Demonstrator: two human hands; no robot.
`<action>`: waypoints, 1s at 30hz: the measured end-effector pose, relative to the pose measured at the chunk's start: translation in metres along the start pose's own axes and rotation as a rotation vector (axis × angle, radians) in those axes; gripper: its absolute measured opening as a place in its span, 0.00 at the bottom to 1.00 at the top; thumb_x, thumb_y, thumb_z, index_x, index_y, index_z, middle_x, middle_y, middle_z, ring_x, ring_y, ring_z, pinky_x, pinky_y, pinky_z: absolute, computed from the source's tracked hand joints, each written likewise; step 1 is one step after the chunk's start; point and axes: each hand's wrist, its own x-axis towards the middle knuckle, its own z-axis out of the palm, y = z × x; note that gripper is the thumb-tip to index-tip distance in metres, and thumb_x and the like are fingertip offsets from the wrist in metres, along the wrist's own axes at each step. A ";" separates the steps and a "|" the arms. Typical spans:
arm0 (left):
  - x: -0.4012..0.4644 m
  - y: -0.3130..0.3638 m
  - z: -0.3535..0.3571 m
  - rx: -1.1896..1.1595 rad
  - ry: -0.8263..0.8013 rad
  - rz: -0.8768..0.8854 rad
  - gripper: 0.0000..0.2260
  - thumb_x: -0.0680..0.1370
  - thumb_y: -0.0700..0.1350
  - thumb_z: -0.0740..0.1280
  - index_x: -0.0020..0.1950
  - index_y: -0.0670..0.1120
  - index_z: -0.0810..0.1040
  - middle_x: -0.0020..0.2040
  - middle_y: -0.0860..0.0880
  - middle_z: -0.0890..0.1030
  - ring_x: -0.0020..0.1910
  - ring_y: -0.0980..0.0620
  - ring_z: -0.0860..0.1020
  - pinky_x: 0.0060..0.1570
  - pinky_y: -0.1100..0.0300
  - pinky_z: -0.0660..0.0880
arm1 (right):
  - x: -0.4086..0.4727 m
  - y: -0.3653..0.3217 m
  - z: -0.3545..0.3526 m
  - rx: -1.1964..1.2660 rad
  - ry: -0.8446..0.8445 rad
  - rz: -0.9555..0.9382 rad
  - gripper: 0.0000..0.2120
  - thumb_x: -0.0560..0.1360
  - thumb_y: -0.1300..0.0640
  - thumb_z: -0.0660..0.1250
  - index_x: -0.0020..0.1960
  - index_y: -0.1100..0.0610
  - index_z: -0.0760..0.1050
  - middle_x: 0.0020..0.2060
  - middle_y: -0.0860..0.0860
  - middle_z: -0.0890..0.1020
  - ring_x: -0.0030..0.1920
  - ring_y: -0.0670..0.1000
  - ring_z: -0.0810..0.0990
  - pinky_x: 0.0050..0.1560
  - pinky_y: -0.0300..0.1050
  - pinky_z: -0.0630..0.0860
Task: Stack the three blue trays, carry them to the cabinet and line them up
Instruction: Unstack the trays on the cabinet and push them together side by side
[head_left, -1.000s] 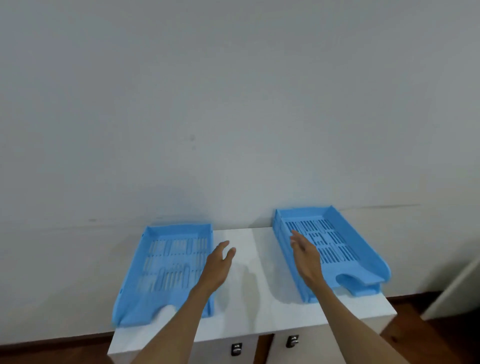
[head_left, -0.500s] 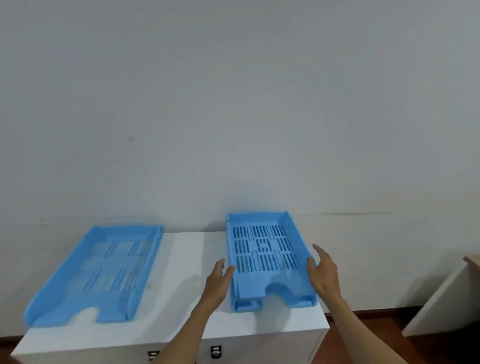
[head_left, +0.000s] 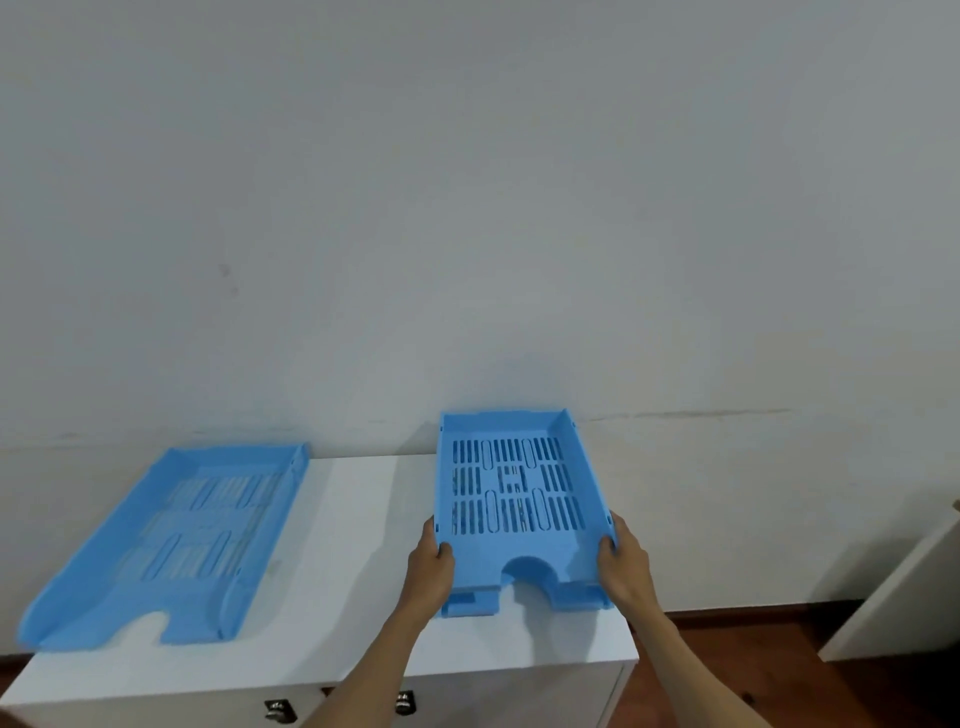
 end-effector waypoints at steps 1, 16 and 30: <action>0.001 0.000 -0.001 0.003 -0.002 0.002 0.19 0.83 0.39 0.53 0.74 0.51 0.60 0.55 0.50 0.77 0.45 0.57 0.80 0.29 0.71 0.75 | 0.000 0.000 0.000 0.002 0.002 -0.005 0.20 0.81 0.62 0.53 0.72 0.52 0.65 0.43 0.42 0.77 0.40 0.43 0.80 0.26 0.31 0.74; -0.001 0.014 -0.067 -0.042 -0.006 0.104 0.19 0.82 0.40 0.53 0.73 0.52 0.60 0.50 0.54 0.78 0.44 0.56 0.81 0.30 0.70 0.76 | -0.033 -0.054 0.033 0.030 0.089 -0.083 0.19 0.82 0.64 0.53 0.72 0.54 0.64 0.45 0.52 0.80 0.38 0.52 0.82 0.27 0.38 0.75; -0.001 -0.047 -0.233 -0.154 0.252 0.168 0.15 0.83 0.48 0.57 0.70 0.50 0.69 0.54 0.54 0.77 0.38 0.65 0.78 0.36 0.70 0.72 | -0.094 -0.156 0.188 0.127 0.164 -0.091 0.18 0.84 0.52 0.50 0.67 0.58 0.71 0.47 0.51 0.78 0.41 0.51 0.76 0.39 0.44 0.68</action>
